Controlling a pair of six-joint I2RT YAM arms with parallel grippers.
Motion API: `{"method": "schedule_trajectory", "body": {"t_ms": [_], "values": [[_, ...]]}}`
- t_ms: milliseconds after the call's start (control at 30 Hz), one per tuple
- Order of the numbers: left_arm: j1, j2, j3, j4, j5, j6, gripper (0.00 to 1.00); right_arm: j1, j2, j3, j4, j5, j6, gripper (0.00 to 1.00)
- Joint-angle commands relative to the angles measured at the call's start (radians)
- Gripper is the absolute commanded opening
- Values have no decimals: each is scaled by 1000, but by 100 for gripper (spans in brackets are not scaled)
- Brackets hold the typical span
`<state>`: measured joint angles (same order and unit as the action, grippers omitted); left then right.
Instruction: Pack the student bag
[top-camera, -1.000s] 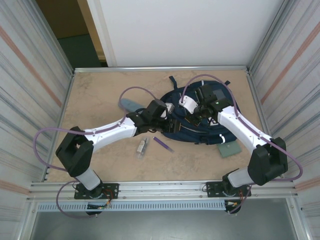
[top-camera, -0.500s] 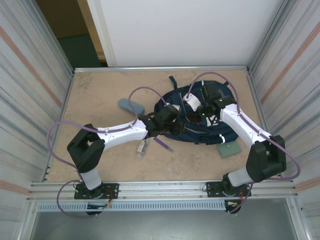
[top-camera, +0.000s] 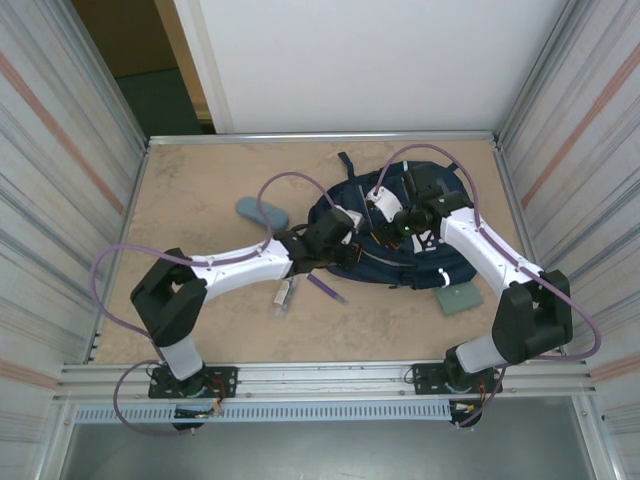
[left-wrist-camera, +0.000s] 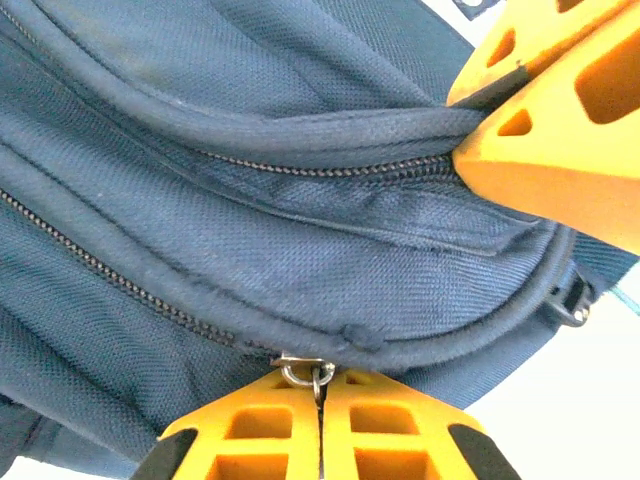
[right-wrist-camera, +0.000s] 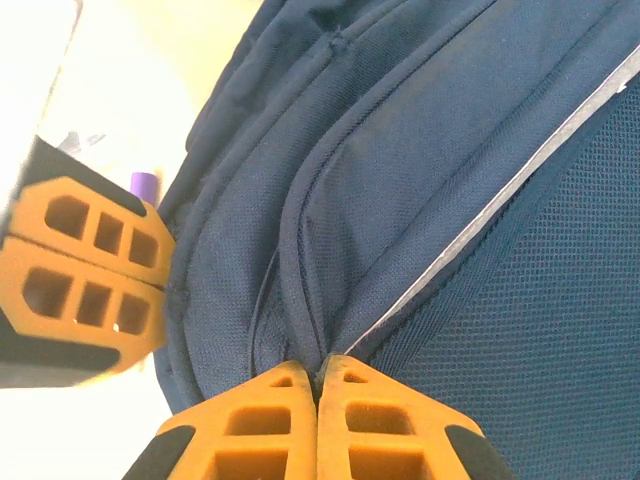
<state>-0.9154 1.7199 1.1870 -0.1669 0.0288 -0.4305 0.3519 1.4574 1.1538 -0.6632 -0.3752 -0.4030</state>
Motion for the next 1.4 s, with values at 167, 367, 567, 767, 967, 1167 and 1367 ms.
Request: {"method": "schedule_trajectory", "body": {"t_ms": [167,367,567,767,967,1167,1367], "values": [[163,-116,-143,161,409,-82,0,2,6,16,-49,91,-34,0],[239,-125,-161,118,582,-128,0,47,23,11,-60,199,-101,0],[297,-131,-155,-16,576,-67,0,67,14,-1,-55,225,-136,0],[222,-125,-69,-203,259,191,0,76,-24,-20,-23,183,-144,0],[188,-153,-102,-21,337,247,35,75,-25,-21,-24,164,-141,0],[147,-180,-155,88,263,285,48,72,-30,-20,-27,151,-133,0],[115,-111,-135,126,229,315,51,53,-49,-20,-1,60,-108,0]]}}
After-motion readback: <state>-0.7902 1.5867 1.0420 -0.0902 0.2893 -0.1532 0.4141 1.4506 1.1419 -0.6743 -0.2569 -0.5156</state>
